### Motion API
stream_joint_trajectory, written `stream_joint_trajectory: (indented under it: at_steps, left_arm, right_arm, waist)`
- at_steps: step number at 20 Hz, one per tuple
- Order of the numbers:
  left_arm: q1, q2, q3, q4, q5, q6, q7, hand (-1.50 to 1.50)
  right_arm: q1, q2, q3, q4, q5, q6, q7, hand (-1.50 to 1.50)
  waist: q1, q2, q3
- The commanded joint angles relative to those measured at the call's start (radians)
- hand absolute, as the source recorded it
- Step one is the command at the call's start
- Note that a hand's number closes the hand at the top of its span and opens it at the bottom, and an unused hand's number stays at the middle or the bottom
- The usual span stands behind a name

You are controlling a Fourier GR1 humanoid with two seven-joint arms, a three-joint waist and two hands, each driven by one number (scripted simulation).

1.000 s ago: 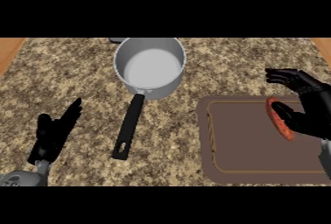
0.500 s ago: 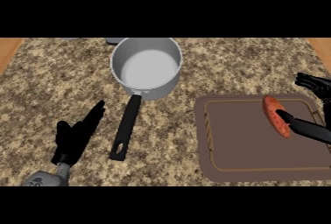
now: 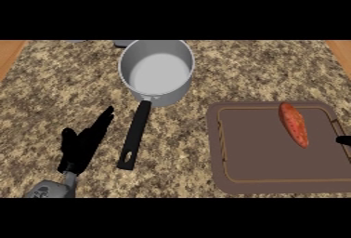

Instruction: Pick the sweet potato from the tray and place it in the pot

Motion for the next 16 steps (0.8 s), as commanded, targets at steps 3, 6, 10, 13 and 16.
stream_joint_trajectory:
  at_steps: [3,6,10,13,16]
  left_arm:
    - [-0.010,-0.031,0.007,0.118,-0.023,-0.046,-0.082,0.00]
    - [-0.019,-0.012,0.030,0.003,0.000,-0.034,0.035,0.00]
    - [-0.022,-0.051,-0.009,0.026,-0.042,-0.024,0.007,0.00]
    - [-0.068,-0.076,0.001,0.048,-0.049,-0.004,0.030,0.00]
    - [0.011,-0.059,0.008,0.044,-0.047,-0.053,-0.039,0.00]
  right_arm:
    - [-0.050,-0.086,-0.006,0.041,-0.106,0.113,0.252,-1.50]
    - [-0.128,-0.067,0.022,0.085,-0.128,0.111,0.367,-1.50]
    - [-0.163,-0.044,0.147,0.154,-0.086,0.206,0.408,-1.50]
    - [-0.146,-0.055,0.215,0.191,-0.022,0.309,0.379,-1.50]
    - [-0.172,-0.044,0.216,0.345,0.073,0.385,0.263,-1.50]
  waist:
    - [0.005,0.006,-0.002]
    - [0.015,0.004,-0.001]
    - [0.026,0.006,-0.001]
    - [0.020,0.008,0.000]
    - [0.024,0.008,0.000]
